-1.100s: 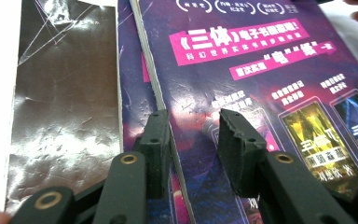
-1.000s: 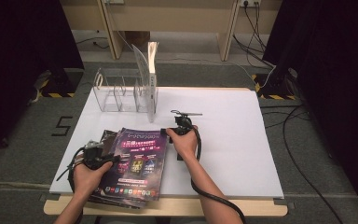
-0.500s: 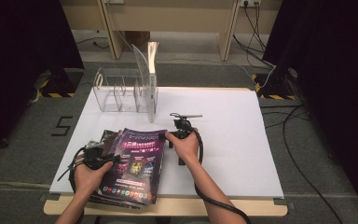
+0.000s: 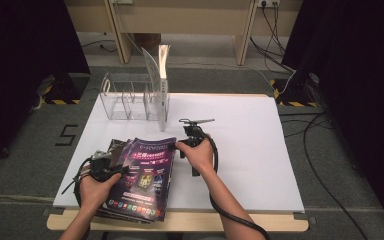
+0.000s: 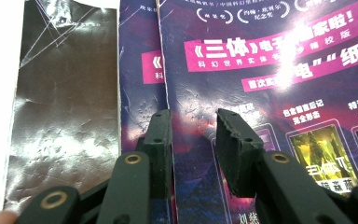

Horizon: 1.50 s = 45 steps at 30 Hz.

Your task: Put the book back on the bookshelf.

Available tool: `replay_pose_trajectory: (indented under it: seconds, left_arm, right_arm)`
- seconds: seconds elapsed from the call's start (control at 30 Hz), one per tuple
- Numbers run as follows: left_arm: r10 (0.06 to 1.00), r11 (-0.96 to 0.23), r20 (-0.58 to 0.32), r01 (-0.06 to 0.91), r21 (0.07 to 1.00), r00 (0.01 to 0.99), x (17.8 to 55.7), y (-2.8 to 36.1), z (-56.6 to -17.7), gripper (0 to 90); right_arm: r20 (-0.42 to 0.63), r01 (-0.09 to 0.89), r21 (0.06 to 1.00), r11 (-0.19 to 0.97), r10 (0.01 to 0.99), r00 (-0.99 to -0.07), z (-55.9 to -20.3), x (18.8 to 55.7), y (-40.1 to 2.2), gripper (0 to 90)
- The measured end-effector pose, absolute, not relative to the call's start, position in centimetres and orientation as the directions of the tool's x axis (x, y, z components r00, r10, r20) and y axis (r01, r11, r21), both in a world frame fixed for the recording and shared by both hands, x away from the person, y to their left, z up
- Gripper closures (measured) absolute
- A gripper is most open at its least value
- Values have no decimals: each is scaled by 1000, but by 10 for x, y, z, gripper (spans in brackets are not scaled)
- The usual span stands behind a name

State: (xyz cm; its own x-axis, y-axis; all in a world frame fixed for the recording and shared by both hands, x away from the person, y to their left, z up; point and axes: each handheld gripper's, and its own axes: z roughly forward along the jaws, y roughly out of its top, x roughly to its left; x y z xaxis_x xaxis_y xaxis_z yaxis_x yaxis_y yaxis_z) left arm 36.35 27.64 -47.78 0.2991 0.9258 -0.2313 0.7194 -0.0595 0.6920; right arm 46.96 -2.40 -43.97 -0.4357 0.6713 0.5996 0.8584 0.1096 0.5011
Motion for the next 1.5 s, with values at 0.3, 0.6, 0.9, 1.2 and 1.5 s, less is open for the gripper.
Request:
replay_pose_trajectory:
  seconds: [0.3, 0.6, 0.9, 1.2, 1.5]
  left_arm:
    - [916, 7, -277, 680, 734, 289, 359, 285, -461, 616]
    - [889, 38, -298, 592, 805, 349, 348, 280, -423, 556]
    - [844, 47, -326, 547, 836, 426, 348, 256, -397, 434]
    - [837, 22, -285, 492, 870, 467, 367, 234, -368, 425]
    - [846, 0, -259, 484, 875, 467, 382, 214, -353, 406]
  right_arm:
    - [656, 832, 555, 20, 604, -452, -411, 459, -16, 839]
    - [555, 705, 709, -12, 626, -547, -369, 449, -1, 844]
    - [443, 557, 829, -53, 671, -595, -335, 445, 17, 844]
    - [369, 473, 880, -52, 703, -609, -322, 445, 39, 845]
    - [345, 458, 888, -42, 718, -605, -321, 446, 47, 844]
